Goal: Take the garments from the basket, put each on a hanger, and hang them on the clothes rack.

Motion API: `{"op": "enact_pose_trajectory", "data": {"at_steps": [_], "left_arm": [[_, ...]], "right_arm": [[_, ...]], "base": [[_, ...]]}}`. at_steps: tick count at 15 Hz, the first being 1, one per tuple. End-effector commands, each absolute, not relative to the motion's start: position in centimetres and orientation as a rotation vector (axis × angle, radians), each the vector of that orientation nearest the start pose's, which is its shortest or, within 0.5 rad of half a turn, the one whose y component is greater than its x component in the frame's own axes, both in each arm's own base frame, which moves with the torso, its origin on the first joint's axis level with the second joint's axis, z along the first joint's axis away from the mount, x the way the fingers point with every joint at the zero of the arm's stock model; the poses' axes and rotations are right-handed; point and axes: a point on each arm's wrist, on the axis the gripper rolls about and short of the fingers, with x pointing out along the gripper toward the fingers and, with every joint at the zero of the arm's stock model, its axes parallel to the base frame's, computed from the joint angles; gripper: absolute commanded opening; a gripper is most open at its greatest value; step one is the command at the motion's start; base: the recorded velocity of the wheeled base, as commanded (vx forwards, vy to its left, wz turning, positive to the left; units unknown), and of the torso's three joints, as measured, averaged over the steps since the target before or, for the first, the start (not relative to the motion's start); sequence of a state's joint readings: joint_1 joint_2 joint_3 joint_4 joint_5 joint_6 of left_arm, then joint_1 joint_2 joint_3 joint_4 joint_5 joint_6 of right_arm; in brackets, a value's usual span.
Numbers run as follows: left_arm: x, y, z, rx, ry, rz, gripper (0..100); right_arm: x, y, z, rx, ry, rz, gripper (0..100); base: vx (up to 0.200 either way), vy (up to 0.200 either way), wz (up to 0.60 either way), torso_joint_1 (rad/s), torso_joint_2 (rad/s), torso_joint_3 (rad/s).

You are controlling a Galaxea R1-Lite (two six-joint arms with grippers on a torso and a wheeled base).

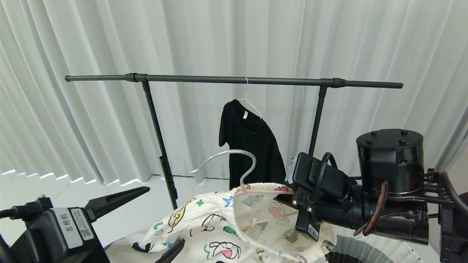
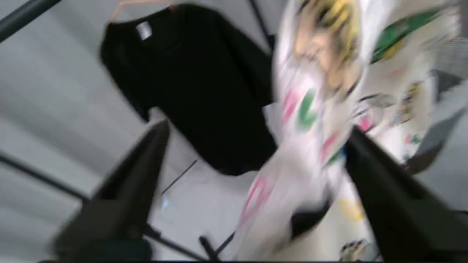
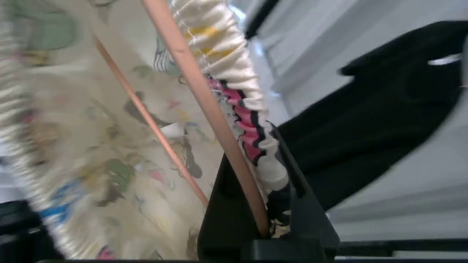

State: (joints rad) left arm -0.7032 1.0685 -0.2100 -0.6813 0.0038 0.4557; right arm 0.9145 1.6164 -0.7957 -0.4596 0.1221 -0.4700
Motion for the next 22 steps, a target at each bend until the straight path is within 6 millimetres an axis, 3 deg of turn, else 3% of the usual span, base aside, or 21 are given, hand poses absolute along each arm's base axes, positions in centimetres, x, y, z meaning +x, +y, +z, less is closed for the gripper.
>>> {"op": "enact_pose_trajectory", "data": {"at_steps": [1,7,8,13,15,18,19,22], "left_arm": [[9.8,-7.5,16.2,0.487,0.012,-0.669,100],[7.9,-5.3,14.0,0.497,0.042,-0.61,100],[7.7,-4.4,12.3,0.51,0.126,-0.561,100],[9.5,-4.0,9.9,0.512,0.373,-0.483,100],[10.9,-4.5,10.4,0.487,0.395,-0.473,100],[11.3,-4.7,11.3,0.395,0.371,-0.458,100],[11.1,-4.7,11.4,0.391,0.361,-0.459,0],[10.9,-4.5,11.3,0.386,0.36,-0.467,0]], "right_arm": [[18.1,21.7,19.2,-0.578,0.071,1.046,0],[20.1,19.1,19.8,-0.637,0.018,0.982,0],[19.9,19.0,20.1,-0.636,0.01,0.982,0],[19.0,19.3,20.6,-0.633,-0.017,1.007,0],[18.4,19.7,20.7,-0.633,-0.03,1.027,0],[18.3,19.8,20.7,-0.634,-0.032,1.033,0],[18.3,19.8,20.7,-0.634,-0.032,1.033,0],[18.3,19.8,20.7,-0.634,-0.032,1.032,0]], "base": [[0.0,0.0,0.0,0.0,0.0,0.0],[0.0,0.0,0.0,0.0,0.0,0.0],[0.0,0.0,0.0,0.0,0.0,0.0],[0.0,0.0,0.0,0.0,0.0,0.0],[0.0,0.0,0.0,0.0,0.0,0.0],[0.0,0.0,0.0,0.0,0.0,0.0],[0.0,0.0,0.0,0.0,0.0,0.0],[0.0,0.0,0.0,0.0,0.0,0.0]]}}
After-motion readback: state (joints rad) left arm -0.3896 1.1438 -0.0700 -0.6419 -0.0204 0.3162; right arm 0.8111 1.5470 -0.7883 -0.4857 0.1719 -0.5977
